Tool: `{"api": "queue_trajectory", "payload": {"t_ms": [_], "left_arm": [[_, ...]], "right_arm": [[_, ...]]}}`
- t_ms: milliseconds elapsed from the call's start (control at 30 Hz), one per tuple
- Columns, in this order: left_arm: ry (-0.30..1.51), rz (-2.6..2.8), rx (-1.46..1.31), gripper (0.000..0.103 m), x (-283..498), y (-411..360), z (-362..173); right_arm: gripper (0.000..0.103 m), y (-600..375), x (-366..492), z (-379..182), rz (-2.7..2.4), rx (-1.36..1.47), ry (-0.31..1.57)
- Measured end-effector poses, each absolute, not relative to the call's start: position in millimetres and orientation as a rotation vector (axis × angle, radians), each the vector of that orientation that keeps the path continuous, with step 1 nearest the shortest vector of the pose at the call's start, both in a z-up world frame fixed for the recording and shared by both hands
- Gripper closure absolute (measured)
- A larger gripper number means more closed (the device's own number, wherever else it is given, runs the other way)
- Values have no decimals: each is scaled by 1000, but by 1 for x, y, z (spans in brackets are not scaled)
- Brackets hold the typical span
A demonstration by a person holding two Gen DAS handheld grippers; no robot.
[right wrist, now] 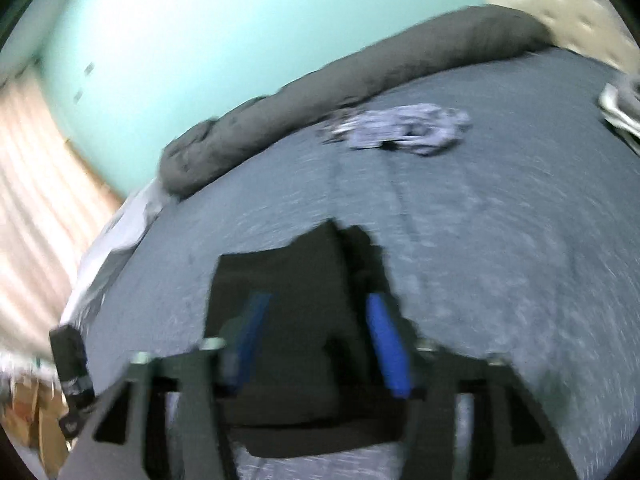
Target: Fold clothes
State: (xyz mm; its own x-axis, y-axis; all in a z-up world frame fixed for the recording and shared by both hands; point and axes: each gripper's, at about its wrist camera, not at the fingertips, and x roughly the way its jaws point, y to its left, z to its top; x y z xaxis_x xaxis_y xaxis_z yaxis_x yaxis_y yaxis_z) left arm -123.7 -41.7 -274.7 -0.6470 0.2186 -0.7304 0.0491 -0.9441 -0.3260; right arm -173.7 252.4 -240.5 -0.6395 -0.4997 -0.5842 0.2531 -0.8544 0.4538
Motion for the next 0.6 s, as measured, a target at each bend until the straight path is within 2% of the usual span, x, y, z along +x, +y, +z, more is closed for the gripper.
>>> {"api": "queue_trajectory", "payload": {"t_ms": [67, 200, 300, 433, 600], "left_arm": [[-490, 2729, -1269, 34, -122, -46, -273], [-499, 2738, -1278, 34, -120, -56, -274], [-517, 2728, -1301, 34, -121, -63, -279], [-496, 2711, -1312, 34, -123, -64, -281], [-489, 2712, -1291, 34, -127, -61, -277]], "right_arm": [[80, 234, -182, -246, -2440, 1042, -417], [85, 209, -198, -275, -2411, 1127, -363], [96, 197, -213, -297, -2421, 1211, -277], [96, 197, -217, -299, -2405, 1215, -234], [96, 210, -214, -265, -2463, 1099, -265]]}}
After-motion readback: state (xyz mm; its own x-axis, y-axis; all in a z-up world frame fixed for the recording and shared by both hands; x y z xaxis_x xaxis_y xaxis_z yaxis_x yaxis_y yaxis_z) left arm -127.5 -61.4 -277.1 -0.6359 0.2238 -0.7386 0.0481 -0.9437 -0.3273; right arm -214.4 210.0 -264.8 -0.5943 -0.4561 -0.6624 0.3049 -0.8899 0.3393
